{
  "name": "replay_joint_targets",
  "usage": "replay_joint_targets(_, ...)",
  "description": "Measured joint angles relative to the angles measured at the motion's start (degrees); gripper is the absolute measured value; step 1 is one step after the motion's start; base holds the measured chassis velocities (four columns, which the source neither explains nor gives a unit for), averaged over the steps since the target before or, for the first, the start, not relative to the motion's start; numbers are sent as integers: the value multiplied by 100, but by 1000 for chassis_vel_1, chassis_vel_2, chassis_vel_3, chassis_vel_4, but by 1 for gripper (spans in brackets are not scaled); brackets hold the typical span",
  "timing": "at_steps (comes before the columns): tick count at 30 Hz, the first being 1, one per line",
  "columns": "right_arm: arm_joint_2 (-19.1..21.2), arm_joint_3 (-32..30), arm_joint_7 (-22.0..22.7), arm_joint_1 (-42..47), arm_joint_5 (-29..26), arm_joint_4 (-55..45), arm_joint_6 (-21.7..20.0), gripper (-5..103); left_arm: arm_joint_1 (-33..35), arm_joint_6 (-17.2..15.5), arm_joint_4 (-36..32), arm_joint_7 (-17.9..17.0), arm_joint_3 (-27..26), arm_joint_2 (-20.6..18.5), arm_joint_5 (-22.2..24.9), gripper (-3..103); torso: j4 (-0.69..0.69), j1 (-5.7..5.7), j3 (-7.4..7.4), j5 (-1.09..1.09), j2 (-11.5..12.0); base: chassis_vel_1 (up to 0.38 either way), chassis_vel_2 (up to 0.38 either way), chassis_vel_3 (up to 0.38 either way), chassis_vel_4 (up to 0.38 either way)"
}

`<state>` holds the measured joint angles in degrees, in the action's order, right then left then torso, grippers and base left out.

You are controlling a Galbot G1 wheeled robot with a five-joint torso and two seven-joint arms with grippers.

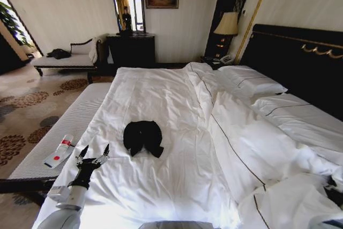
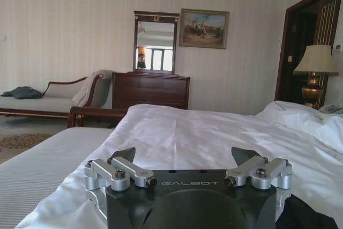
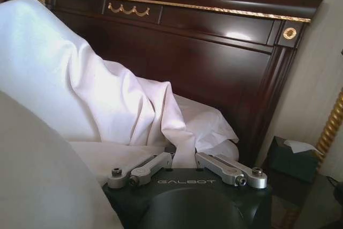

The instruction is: Fold the clothes on the bed.

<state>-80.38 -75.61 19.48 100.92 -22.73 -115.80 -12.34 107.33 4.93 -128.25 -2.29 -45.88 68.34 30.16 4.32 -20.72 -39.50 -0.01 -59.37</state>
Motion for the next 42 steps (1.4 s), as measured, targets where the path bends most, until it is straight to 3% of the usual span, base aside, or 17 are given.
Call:
replay_joint_targets(15,242,-687,-65,-293,8,1809,348,1,-5,-29,-23,-25,71,29,-125,100,-5,0,0,2,0,0,0,0,0)
replay_joint_targets(24,68,-727,102,-301,554,2293,505,1,-21,-44,-27,-40,117,31,-162,100,-6,-1,1,0,0,0,0,0,0)
replay_joint_targets(34,125,-852,181,-359,393,2876,443,-1,36,-94,-72,-73,79,-18,-165,100,-6,-1,1,-3,0,0,0,0,0)
replay_joint_targets(35,124,-855,256,-366,364,2909,428,5,36,-114,-91,-87,78,-18,-164,100,3,-2,0,-8,0,0,0,0,0)
replay_joint_targets(36,124,-855,256,-366,364,2909,428,5,36,-114,-91,-87,78,-18,-164,100,3,-2,0,-8,0,0,0,0,0)
replay_joint_targets(37,120,-892,336,-379,321,2921,419,5,26,-128,-106,-88,82,-13,-168,100,15,-1,0,-7,0,0,0,0,0)
replay_joint_targets(40,92,-953,379,-320,226,2714,492,21,-3,-134,-111,-112,96,16,-204,100,18,1,1,-5,-2,0,0,0,0)
replay_joint_targets(42,84,-957,381,-304,210,2657,534,26,-2,-133,-111,-113,97,19,-209,100,18,1,1,-6,-2,0,0,0,0)
